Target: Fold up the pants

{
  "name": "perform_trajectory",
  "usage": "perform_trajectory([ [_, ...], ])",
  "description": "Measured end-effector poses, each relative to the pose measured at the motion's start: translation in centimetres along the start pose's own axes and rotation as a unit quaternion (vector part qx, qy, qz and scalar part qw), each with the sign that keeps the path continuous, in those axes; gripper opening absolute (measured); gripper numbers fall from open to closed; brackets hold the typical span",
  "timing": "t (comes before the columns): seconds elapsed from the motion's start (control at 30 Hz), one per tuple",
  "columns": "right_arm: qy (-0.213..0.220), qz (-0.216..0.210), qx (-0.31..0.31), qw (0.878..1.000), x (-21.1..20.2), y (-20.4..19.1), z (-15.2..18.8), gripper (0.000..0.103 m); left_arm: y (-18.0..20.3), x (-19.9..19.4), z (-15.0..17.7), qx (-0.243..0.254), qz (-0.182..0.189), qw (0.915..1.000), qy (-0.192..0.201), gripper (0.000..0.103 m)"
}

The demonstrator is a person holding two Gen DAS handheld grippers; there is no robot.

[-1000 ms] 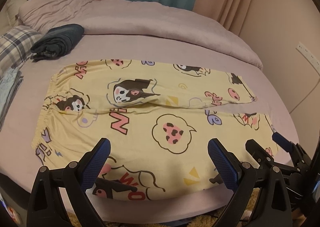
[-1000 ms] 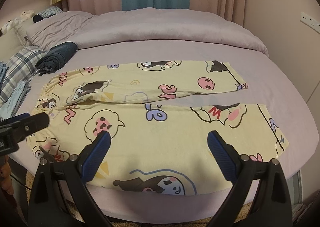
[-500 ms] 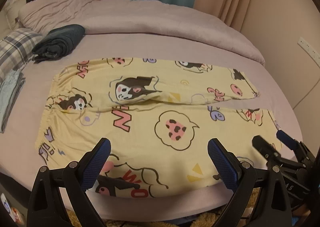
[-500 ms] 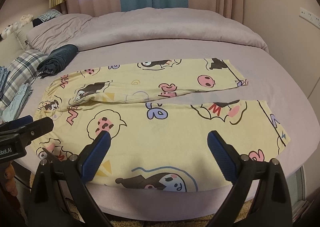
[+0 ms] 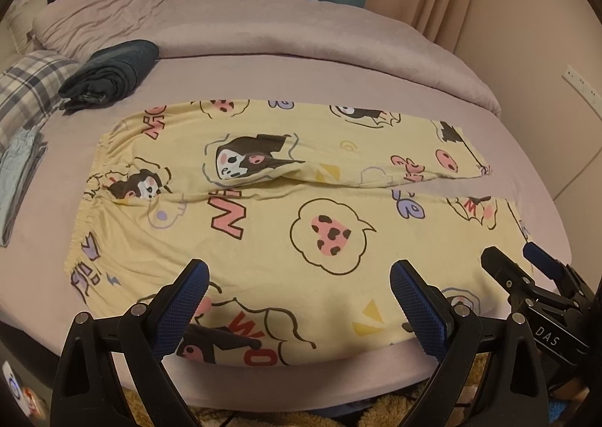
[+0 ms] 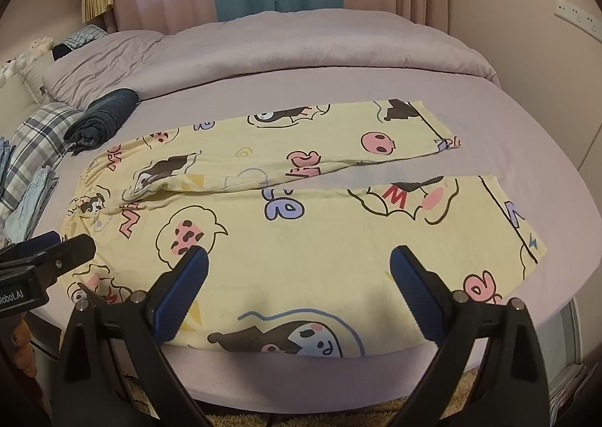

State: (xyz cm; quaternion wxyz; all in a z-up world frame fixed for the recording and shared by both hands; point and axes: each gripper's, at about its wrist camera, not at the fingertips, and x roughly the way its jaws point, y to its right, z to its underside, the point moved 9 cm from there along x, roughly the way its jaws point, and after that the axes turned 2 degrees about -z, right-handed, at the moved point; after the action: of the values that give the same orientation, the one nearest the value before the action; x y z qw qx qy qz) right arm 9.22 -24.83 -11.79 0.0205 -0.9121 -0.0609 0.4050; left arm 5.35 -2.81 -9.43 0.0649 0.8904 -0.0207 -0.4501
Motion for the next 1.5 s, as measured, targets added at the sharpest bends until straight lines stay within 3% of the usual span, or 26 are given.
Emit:
perform_trajectory([
  [0.53,-0.006,-0.003,0.005,1.000,0.3,0.1,0.4,0.098,-0.8,0.6,0.5,-0.012,-0.004,0.9998,-0.016,0.094],
  [0.8,-0.021,0.016,0.051,0.998,0.9,3.6,0.9,0.098,-4.3,1.1,0.9,-0.053,-0.033,0.9977,-0.028,0.094],
  [1.13,-0.023,-0.006,0.059,0.998,1.3,3.8,0.8,0.098,-5.0,1.3,1.2,-0.061,-0.039,0.9968,-0.035,0.094],
  [1.33,-0.019,0.023,0.086,0.996,1.1,7.5,0.8,0.097,-10.5,1.5,0.5,-0.125,-0.064,0.9897,-0.030,0.094],
  [1.5,-0.008,0.083,0.163,0.983,0.5,15.8,0.7,0.097,-18.5,1.6,1.8,-0.201,-0.127,0.9708,-0.030,0.094],
])
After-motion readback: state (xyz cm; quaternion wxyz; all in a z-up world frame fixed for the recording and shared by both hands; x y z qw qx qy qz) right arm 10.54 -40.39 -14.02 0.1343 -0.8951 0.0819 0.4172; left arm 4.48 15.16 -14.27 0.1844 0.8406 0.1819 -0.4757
